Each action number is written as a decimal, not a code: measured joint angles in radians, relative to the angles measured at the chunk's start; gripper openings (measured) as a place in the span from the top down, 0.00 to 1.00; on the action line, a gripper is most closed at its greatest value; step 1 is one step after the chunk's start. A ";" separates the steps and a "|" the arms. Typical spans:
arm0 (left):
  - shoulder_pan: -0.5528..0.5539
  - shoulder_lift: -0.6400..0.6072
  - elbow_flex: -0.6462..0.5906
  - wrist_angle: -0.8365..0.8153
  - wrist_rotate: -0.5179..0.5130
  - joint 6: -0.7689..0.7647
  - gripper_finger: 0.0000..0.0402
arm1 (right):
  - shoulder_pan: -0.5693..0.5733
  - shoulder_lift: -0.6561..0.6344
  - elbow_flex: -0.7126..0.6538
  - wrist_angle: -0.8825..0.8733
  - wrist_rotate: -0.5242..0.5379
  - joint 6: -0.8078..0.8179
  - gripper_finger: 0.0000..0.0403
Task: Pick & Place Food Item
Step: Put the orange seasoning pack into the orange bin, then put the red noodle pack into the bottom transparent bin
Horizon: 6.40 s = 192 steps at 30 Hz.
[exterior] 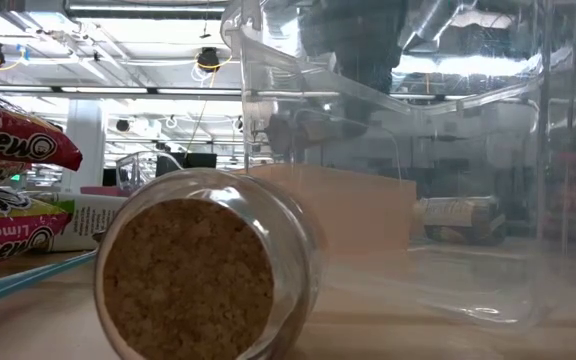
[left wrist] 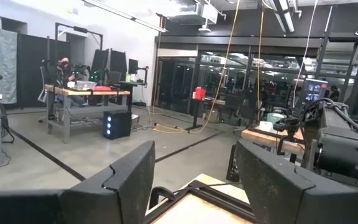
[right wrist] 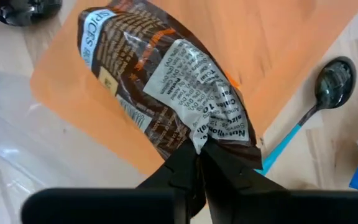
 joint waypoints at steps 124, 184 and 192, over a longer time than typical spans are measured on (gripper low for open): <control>-0.545 0.674 0.271 -0.988 0.777 -0.382 0.62 | -0.035 -0.514 0.000 -0.119 0.317 0.202 0.77; -0.328 0.360 0.348 -0.940 0.600 -0.674 1.00 | -0.035 -0.565 0.000 -0.112 0.327 0.230 0.77; -0.130 0.417 0.463 -0.859 0.596 -0.685 1.00 | -0.034 -0.634 0.001 -0.130 0.399 0.272 0.77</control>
